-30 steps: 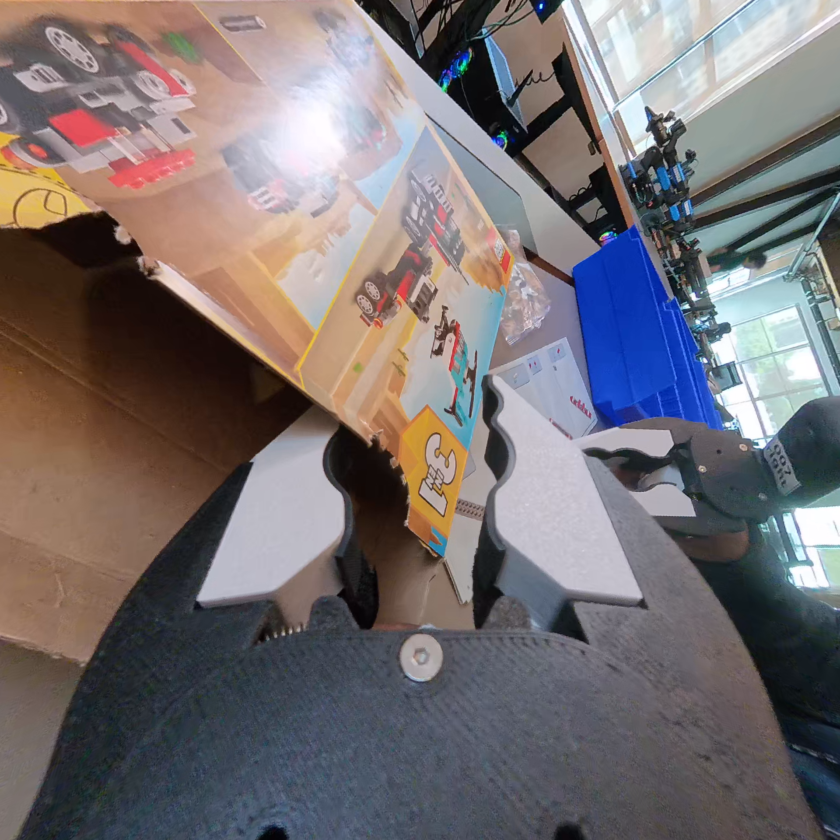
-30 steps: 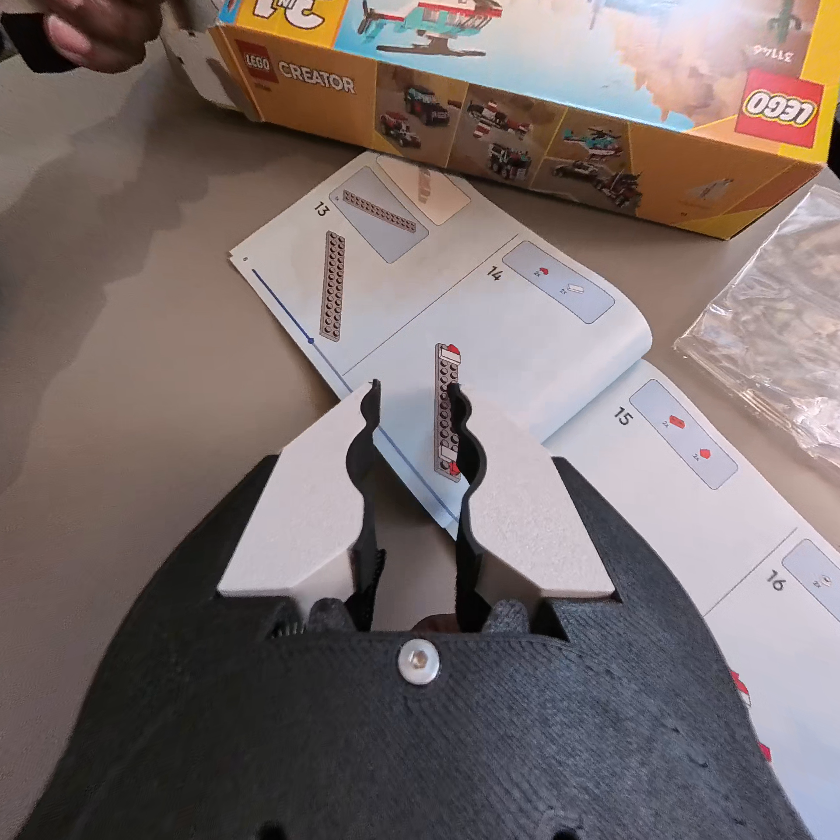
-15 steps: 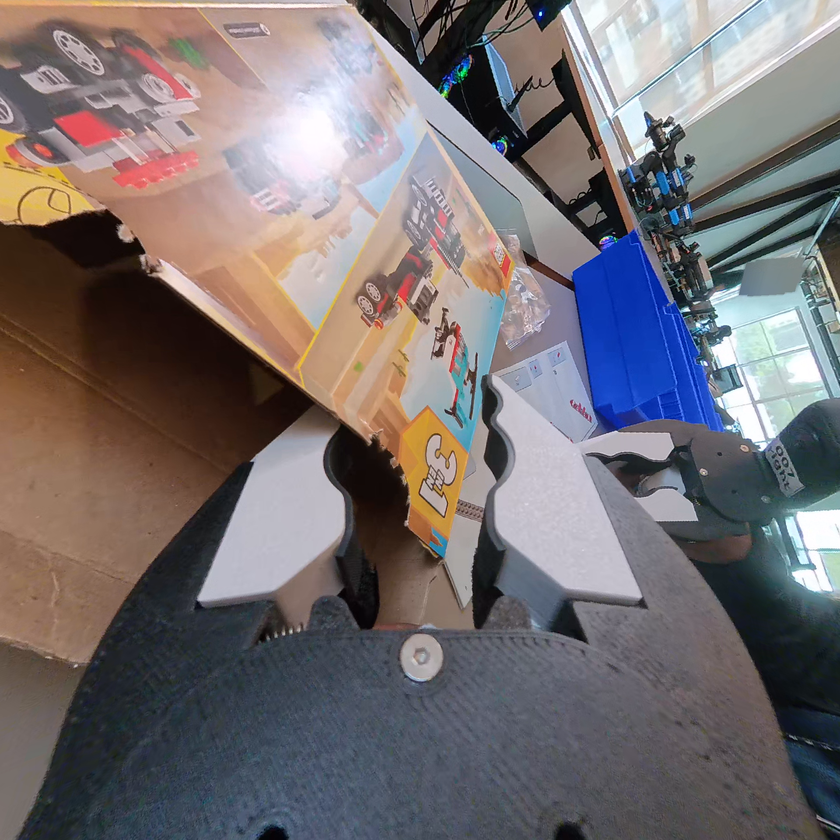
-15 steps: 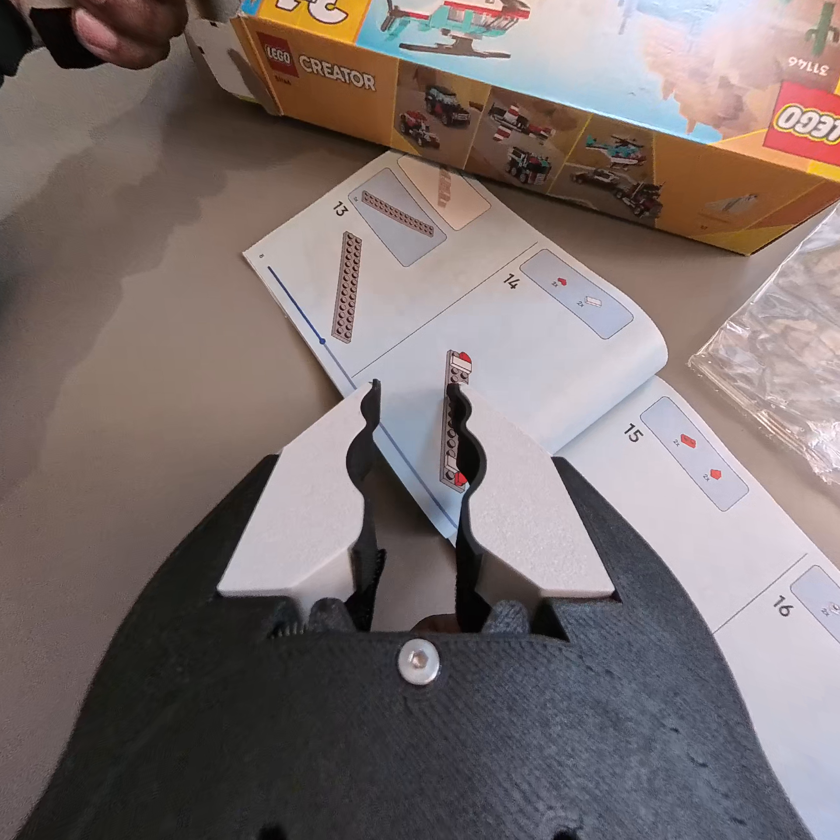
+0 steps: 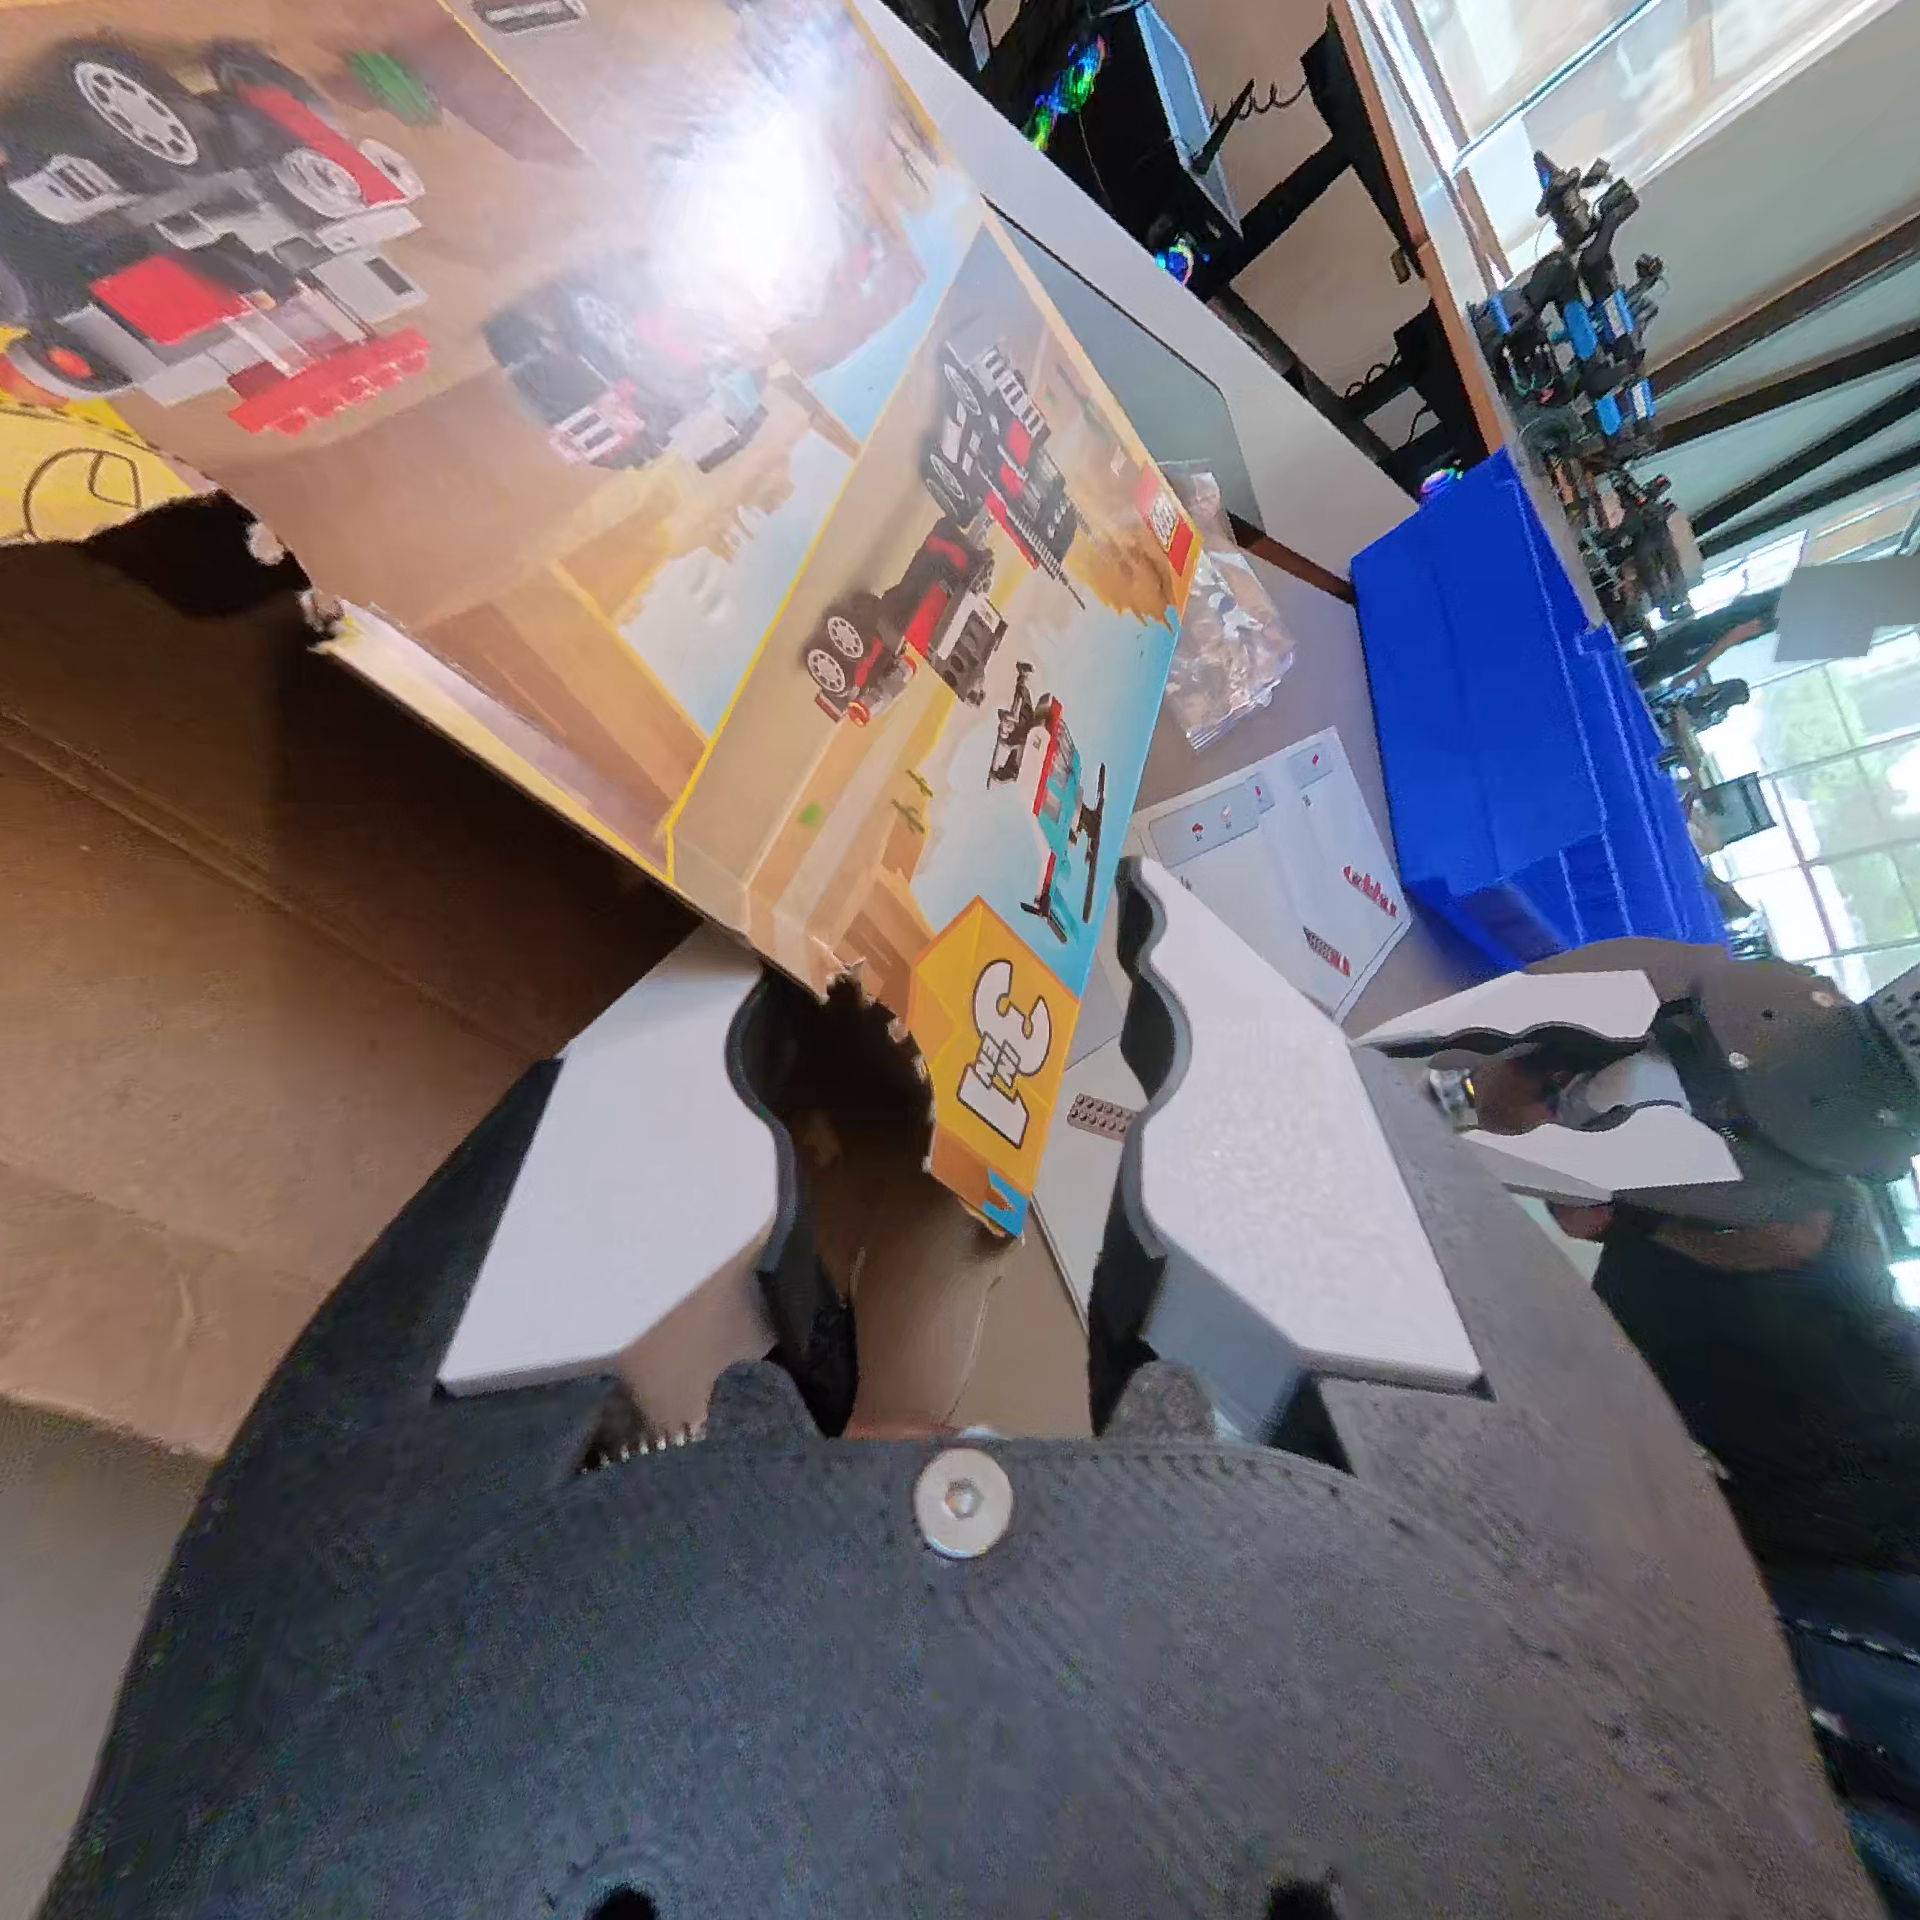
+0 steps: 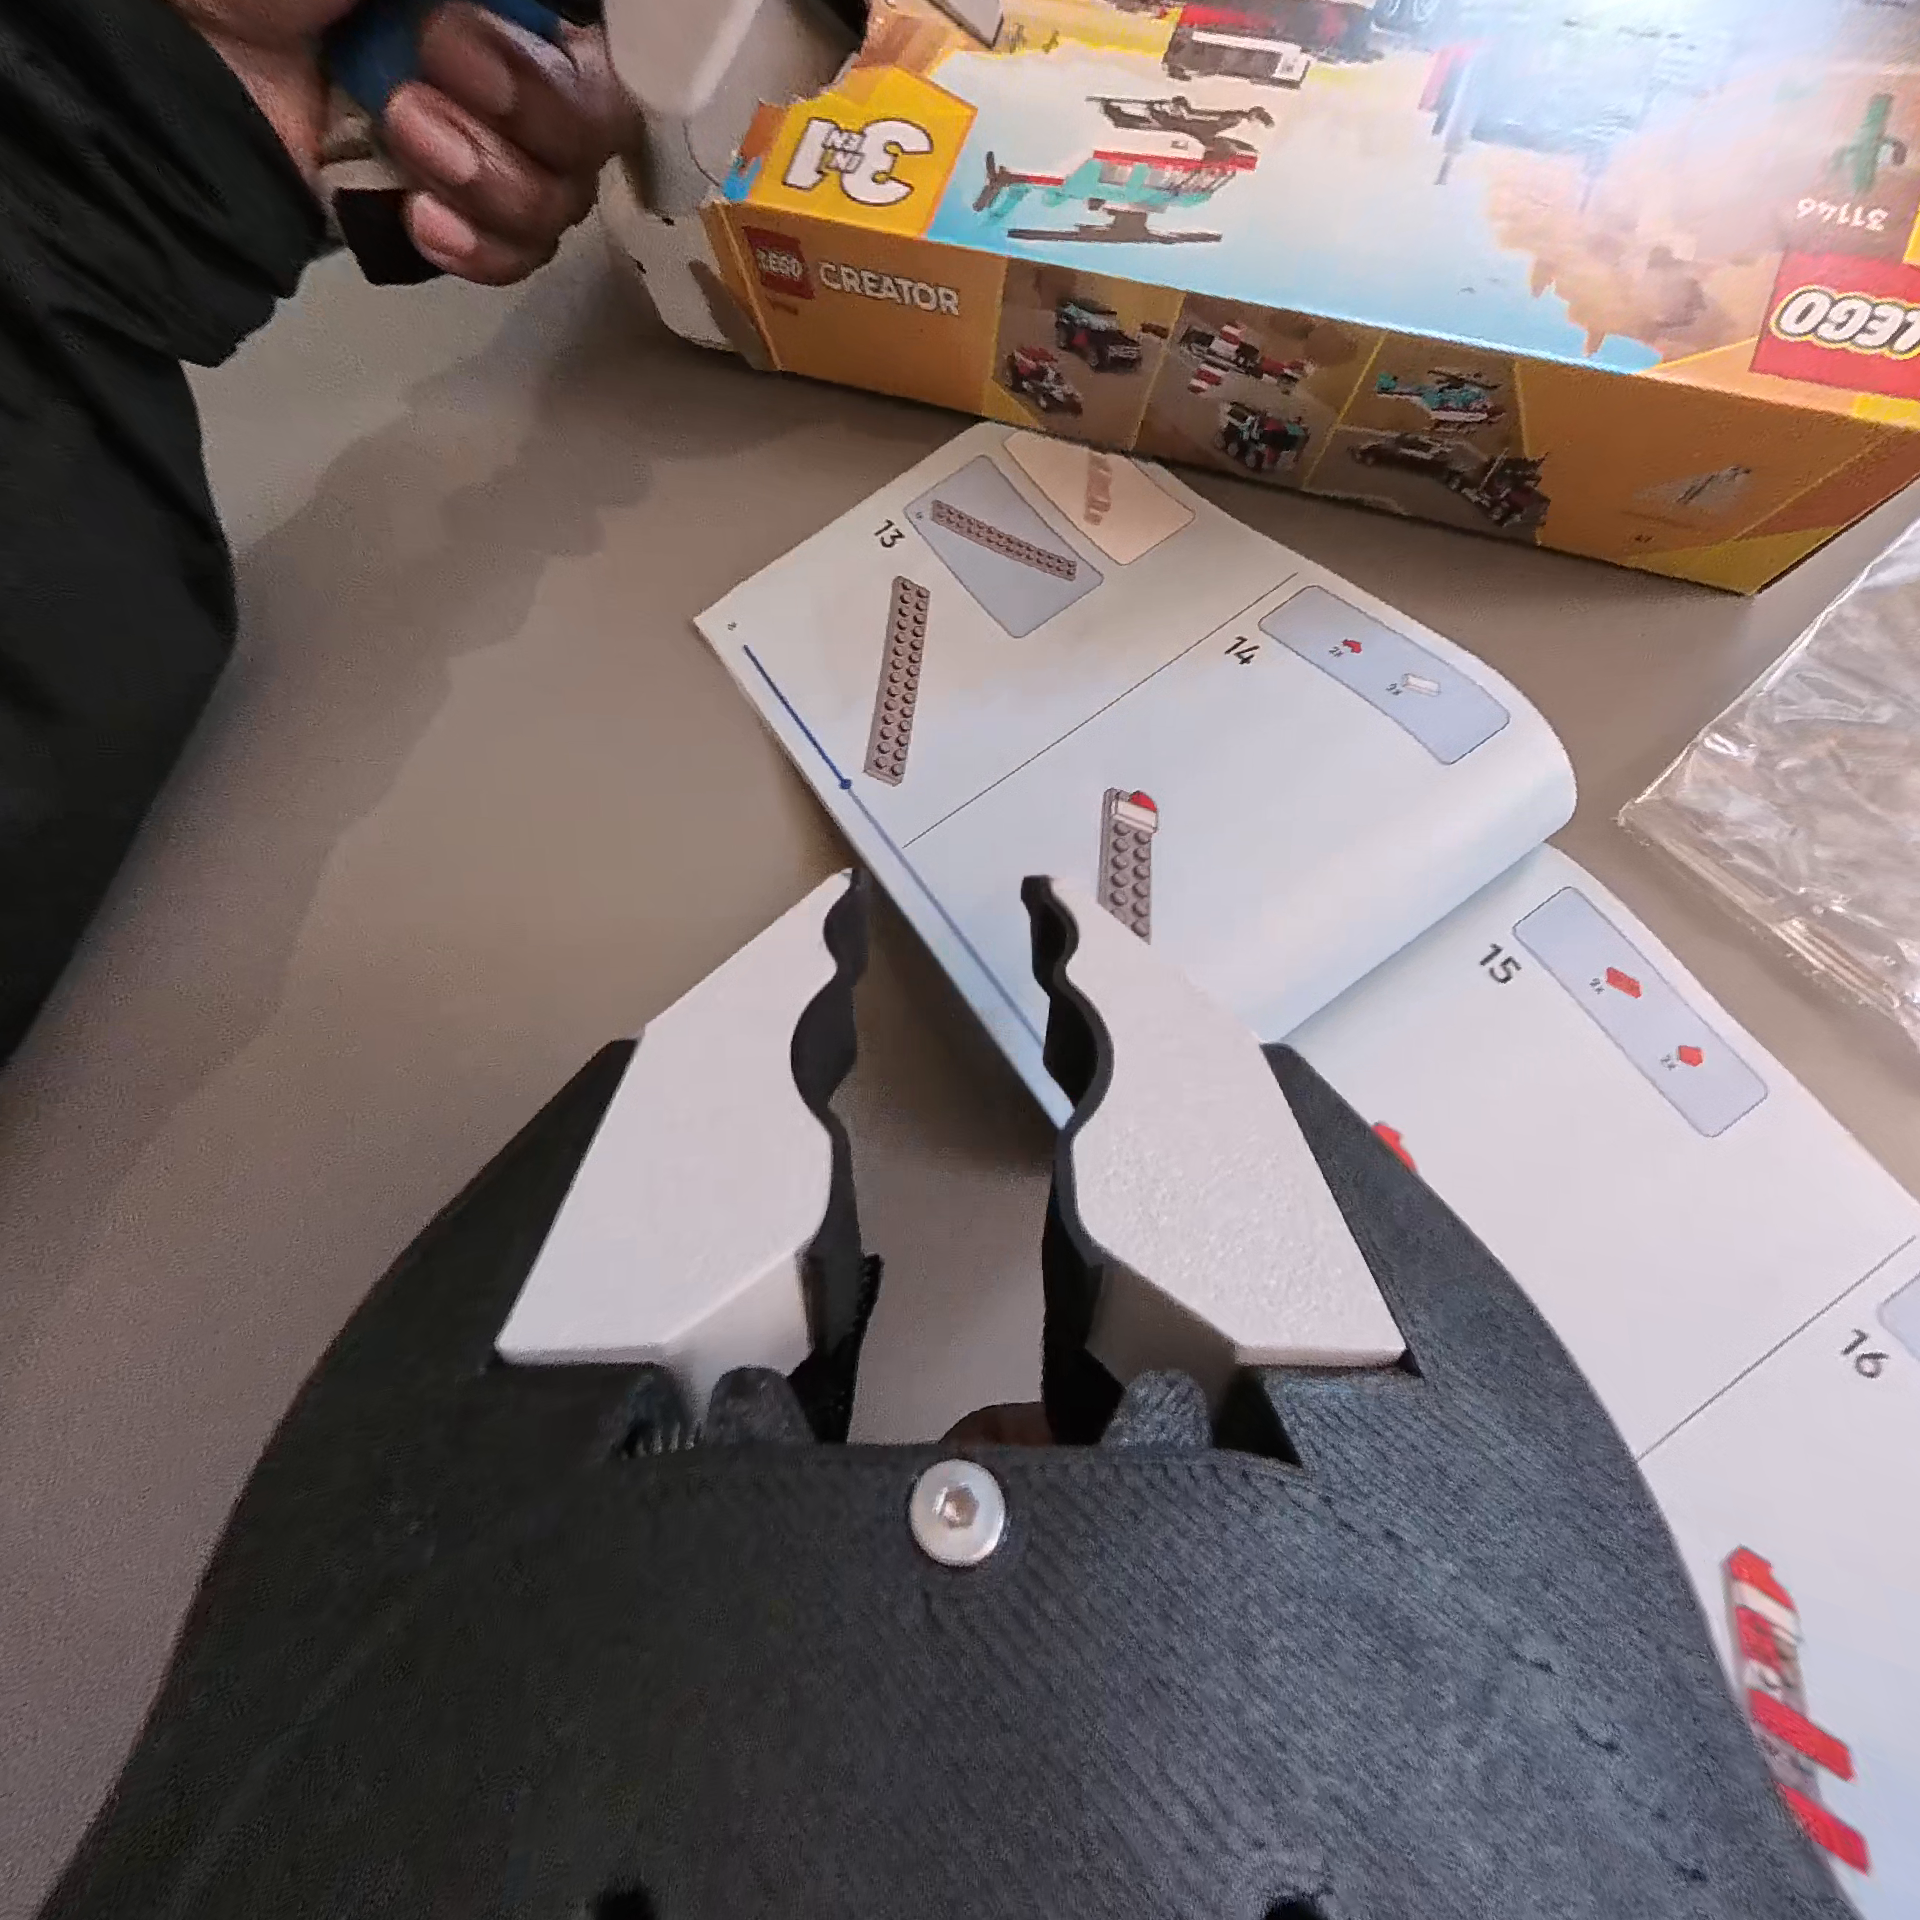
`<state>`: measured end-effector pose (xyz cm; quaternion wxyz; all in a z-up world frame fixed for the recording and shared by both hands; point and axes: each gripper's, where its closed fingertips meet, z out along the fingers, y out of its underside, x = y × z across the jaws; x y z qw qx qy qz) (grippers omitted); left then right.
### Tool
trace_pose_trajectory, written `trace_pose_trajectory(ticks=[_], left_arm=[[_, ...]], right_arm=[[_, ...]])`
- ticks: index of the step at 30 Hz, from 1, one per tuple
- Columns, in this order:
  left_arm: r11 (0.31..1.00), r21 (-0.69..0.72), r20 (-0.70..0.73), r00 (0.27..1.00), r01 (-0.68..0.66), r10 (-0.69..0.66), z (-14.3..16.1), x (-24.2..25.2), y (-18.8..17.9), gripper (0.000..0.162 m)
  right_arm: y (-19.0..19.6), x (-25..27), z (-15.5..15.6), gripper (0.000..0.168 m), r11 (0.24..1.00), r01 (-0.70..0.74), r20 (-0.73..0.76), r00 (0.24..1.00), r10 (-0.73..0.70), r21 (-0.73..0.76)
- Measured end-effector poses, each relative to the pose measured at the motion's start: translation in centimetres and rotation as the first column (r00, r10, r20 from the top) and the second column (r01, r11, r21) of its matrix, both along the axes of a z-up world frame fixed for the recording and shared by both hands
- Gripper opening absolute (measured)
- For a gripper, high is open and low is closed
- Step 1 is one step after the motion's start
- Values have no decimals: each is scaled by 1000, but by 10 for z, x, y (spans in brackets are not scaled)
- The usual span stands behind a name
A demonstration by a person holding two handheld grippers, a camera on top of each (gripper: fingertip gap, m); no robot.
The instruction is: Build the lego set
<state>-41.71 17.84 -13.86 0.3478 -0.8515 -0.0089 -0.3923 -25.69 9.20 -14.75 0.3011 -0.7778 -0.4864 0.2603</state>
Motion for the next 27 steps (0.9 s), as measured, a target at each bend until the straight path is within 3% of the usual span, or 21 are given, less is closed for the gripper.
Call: trace_pose_trajectory(ticks=[8, 13, 16, 20, 24, 27], left_arm=[[999, 5, -272, 961, -38, 38, 16, -20, -22, 73], [984, 159, -415, 899, -81, 141, 54, -6, -34, 74], [949, 315, -453, 881, 18, 133, 66, 49, -46, 74], [850, 468, -416, 909, 241, -29, 57, 176, -90, 79], [806, 469, -388, 904, 361, -179, 22, 282, -143, 79], [819, 442, -398, 898, 365, -186, 9, 314, -159, 79]], right_arm=[[-30, 43, 35, 32, 1000, 17, -144, 989, -19, -15], [-54, 108, 61, 32, 998, 54, -241, 969, -50, 13], [-66, 161, 64, 33, 992, 117, -271, 957, -101, 45], [-78, 235, 61, 32, 966, 247, -348, 914, -207, 74], [-90, 298, 46, 32, 927, 363, -385, 872, -303, 95], [-98, 323, 30, 32, 911, 407, -408, 846, -344, 74]])
